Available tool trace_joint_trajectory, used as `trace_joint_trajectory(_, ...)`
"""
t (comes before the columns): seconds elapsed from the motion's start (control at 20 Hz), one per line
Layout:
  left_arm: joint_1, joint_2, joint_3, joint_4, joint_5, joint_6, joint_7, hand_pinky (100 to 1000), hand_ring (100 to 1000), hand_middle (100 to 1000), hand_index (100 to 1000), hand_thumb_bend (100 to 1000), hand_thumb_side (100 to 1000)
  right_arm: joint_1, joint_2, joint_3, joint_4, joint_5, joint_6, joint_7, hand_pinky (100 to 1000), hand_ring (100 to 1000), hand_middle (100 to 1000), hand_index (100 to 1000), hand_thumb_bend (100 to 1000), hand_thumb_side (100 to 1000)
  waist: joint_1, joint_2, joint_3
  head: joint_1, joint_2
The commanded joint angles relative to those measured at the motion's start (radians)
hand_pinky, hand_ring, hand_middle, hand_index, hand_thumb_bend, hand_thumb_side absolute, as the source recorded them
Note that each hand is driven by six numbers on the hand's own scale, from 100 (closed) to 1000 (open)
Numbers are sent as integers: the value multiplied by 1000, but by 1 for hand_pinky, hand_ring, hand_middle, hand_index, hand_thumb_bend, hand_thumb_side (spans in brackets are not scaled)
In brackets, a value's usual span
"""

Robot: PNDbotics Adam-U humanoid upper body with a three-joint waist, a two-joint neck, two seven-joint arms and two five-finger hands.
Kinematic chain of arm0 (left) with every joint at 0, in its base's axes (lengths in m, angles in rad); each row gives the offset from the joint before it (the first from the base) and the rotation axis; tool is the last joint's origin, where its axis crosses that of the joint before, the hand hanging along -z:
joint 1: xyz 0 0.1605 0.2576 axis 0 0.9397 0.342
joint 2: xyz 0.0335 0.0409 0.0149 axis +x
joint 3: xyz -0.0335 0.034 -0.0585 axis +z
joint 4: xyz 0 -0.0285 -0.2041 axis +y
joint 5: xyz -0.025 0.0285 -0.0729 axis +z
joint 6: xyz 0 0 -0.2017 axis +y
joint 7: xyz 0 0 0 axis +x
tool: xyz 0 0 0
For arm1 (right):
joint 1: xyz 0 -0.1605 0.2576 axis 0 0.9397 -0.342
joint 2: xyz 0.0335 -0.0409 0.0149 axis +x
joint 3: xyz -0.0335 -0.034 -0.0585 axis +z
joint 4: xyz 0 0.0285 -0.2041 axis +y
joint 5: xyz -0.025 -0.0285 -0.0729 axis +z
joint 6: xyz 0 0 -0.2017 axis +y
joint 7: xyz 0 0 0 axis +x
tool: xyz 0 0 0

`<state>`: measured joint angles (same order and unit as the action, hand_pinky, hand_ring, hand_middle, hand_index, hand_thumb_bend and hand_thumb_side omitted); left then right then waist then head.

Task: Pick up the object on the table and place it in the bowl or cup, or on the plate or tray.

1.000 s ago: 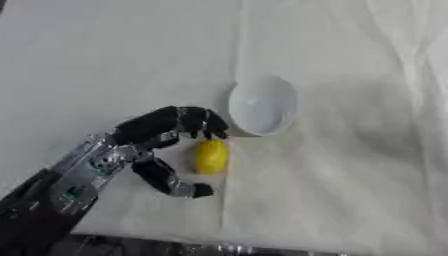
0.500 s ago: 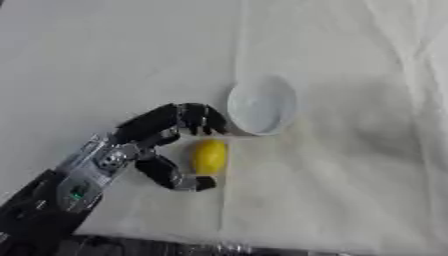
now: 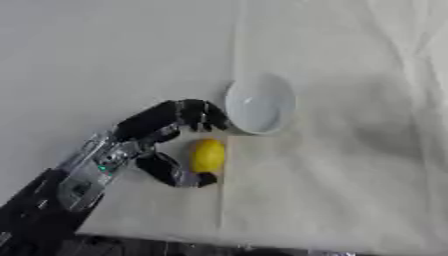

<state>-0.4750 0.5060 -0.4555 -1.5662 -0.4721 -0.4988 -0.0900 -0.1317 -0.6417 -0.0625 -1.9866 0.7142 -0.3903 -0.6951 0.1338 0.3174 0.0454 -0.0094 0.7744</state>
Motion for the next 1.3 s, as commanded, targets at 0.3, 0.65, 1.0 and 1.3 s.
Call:
trace_joint_trajectory(0.3,-4,-10,35,-15,-5,4,25,459,614,746,782,398,627,-10,-19,-8,-13,1,-4,-2,225,553,708,715,100,927,2,-4,-2,-9,-4)
trace_joint_trajectory(0.65,17,-38,51,-29,0,25,49,445,605,739,769,141,418,-11,-18,-8,-13,1,-4,0,223,553,708,715,100,927,6,4,0,-13,-4)
trace_joint_trajectory(1.0,50,-72,54,-27,7,35,62,431,598,736,764,161,398,-15,-17,-7,-13,2,-5,2,221,553,709,716,100,926,7,12,2,-14,-4)
trace_joint_trajectory(1.3,56,-72,54,-31,11,30,61,432,599,737,764,160,396,-15,-17,-8,-13,2,-6,2,220,553,709,716,100,926,6,14,5,-14,-4)
